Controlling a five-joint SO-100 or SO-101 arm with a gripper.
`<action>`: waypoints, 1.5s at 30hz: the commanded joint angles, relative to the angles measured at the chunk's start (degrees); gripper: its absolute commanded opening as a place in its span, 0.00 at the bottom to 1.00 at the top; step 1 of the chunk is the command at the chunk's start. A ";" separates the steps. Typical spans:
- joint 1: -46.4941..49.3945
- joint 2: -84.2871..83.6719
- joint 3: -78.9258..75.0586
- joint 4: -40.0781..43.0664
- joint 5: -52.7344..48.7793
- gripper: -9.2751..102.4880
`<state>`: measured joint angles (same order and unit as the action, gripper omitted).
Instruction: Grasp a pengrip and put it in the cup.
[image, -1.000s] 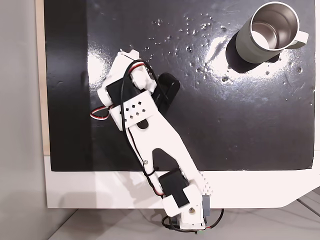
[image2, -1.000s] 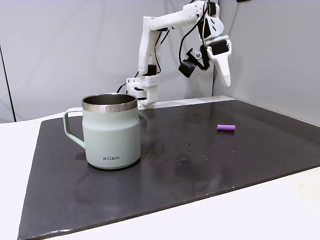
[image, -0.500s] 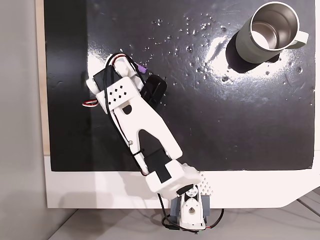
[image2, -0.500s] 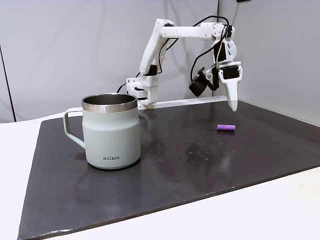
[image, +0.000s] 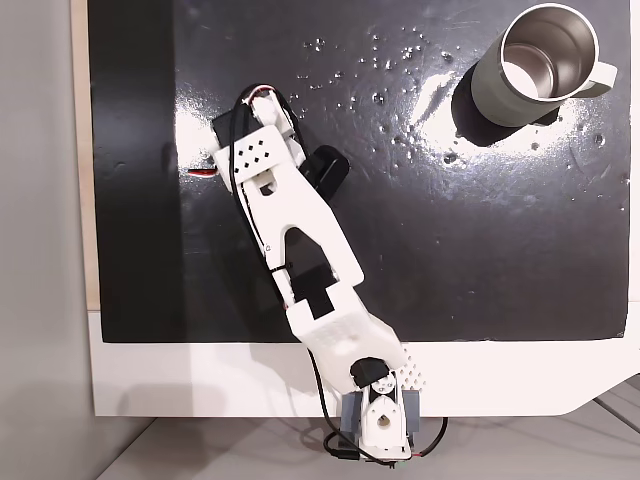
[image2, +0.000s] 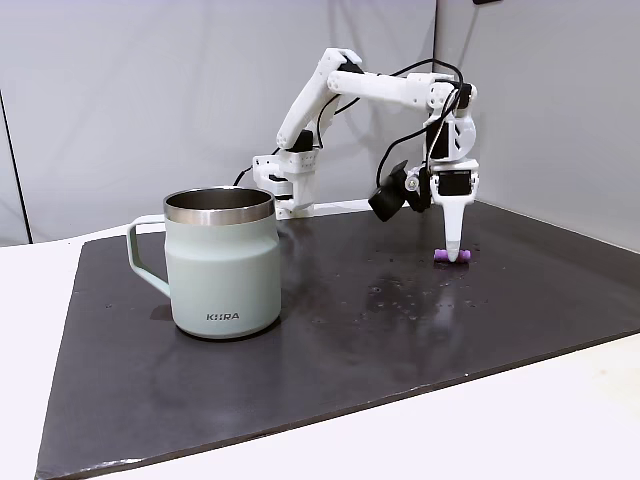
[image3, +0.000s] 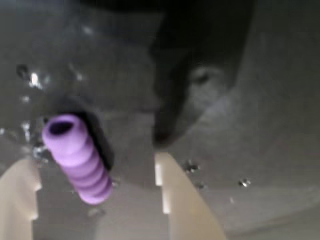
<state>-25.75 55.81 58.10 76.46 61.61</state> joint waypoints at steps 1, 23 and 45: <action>0.62 -0.44 -3.96 0.79 0.62 0.28; 3.16 -2.29 -5.27 2.37 1.05 0.09; 11.60 21.62 -8.61 17.84 -19.86 0.08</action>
<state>-18.02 71.54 54.14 90.18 46.58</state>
